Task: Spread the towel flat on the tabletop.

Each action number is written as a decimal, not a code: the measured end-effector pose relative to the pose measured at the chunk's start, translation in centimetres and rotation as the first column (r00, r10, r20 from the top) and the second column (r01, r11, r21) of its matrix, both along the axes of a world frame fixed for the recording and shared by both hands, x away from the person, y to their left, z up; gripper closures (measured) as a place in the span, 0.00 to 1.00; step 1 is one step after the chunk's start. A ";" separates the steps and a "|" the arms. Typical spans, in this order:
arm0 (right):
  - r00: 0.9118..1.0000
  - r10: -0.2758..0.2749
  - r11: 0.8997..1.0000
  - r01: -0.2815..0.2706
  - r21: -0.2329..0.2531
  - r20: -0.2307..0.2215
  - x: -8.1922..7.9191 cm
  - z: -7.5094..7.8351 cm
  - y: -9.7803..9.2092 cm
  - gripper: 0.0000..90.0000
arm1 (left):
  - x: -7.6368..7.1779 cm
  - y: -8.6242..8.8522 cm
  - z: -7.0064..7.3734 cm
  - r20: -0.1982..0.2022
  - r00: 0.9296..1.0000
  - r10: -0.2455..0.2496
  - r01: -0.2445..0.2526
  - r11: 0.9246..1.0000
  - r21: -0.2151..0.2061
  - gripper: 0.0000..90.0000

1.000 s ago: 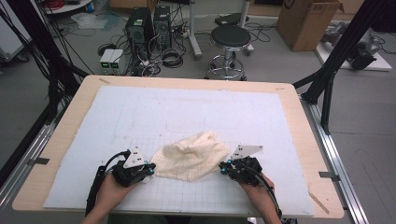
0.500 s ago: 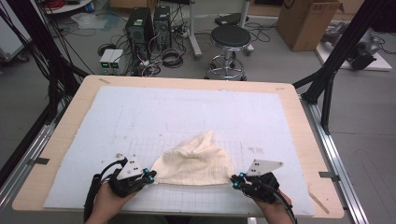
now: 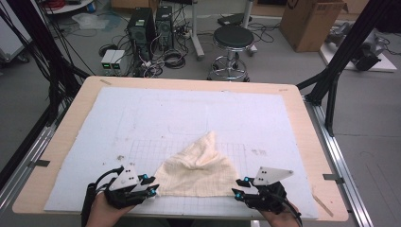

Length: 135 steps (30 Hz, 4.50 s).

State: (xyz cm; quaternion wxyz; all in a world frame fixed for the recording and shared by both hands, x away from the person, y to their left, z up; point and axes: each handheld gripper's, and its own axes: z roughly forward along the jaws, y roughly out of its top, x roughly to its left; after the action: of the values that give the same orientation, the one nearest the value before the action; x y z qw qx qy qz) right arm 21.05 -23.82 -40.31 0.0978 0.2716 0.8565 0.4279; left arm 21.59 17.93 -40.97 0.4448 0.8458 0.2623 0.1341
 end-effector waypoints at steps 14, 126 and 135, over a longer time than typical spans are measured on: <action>0.999 -0.049 0.998 0.049 0.026 -0.016 8.6 -1.2 1.7 0.60 | 8.8 -5.8 -0.4 -0.059 0.995 -0.083 0.081 0.996 -0.034 0.64; 0.976 -0.212 0.973 0.205 -0.106 -0.052 16.3 -2.3 4.4 0.64 | 10.9 -0.3 0.1 -0.114 0.980 0.163 -0.165 0.986 -0.008 0.73; 0.978 -0.190 0.974 0.177 -0.145 -0.084 16.8 -3.1 4.4 0.96 | 11.4 0.0 0.0 -0.110 0.974 0.199 -0.206 0.977 -0.051 0.76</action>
State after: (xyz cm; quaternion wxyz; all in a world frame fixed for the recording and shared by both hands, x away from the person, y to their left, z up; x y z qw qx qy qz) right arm 37.88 -19.44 -43.38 0.1135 0.3629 0.8587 0.3438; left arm 33.00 17.88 -41.01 0.4406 0.8063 0.3739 0.1264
